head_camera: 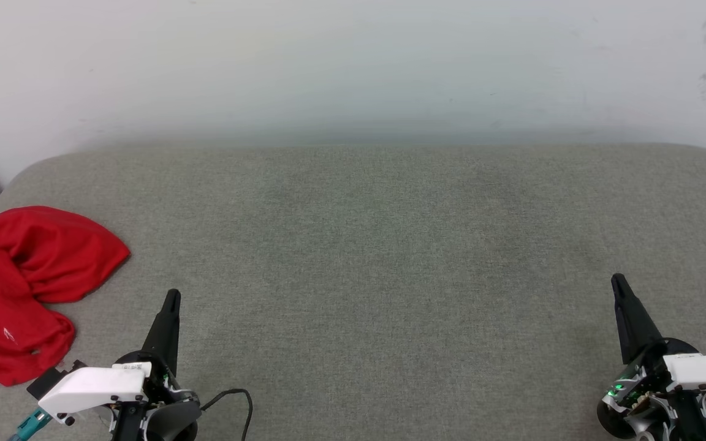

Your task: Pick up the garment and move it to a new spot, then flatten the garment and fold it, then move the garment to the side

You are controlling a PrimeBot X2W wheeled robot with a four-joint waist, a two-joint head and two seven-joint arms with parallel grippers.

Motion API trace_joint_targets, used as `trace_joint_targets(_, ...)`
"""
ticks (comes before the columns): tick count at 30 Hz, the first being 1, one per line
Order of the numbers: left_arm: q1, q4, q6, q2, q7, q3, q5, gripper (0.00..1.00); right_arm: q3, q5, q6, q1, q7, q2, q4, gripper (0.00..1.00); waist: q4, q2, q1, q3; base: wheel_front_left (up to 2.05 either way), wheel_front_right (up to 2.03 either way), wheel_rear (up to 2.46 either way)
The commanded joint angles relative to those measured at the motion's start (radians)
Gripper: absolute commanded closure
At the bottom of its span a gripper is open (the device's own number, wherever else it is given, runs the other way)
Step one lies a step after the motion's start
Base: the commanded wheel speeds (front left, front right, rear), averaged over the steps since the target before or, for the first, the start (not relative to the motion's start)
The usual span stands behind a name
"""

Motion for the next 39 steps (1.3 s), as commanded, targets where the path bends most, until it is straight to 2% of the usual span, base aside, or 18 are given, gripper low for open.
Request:
trace_joint_targets(1, -0.006, 0.000, -0.004, -0.002, 0.002, 0.001, 0.002, 1.00, 0.000, 0.003, 0.000, -0.013, 0.002, 0.004, 0.001, 1.00, 0.000, 0.0000, 0.0000, 0.000, 0.00, 0.00, 0.00)
trace_joint_targets(19, -0.006, 0.000, -0.004, -0.002, 0.002, 0.001, 0.002, 1.00, 0.000, 0.003, 0.000, -0.013, 0.002, 0.004, 0.001, 1.00, 0.000, 0.0000, 0.0000, 0.000, 0.00, 0.00, 0.00)
trace_joint_targets(20, 0.000, 0.001, 0.000, 0.000, 0.000, 0.000, 0.000, 0.00, 0.000, 0.000, 0.000, 0.000, 0.000, 0.000, 0.001, 0.00, 0.000, 0.0000, 0.0000, 0.000, 0.00, 0.00, 0.00)
trace_joint_targets(35, -0.004, -0.024, 0.001, 0.000, -0.070, -0.090, 0.022, 0.00, 0.029, -0.035, 0.000, 0.022, -0.064, -0.003, -0.044, 0.00, 0.000, 0.0000, 0.0000, 0.002, 0.00, 0.00, 0.00)
trace_joint_targets(39, -0.008, -0.056, 0.001, 0.000, -0.105, -0.110, 0.092, 0.00, 0.053, -0.085, 0.000, 0.027, -0.102, -0.016, -0.075, 0.00, 0.001, 0.0000, 0.0000, 0.003, 0.00, 0.00, 0.00)
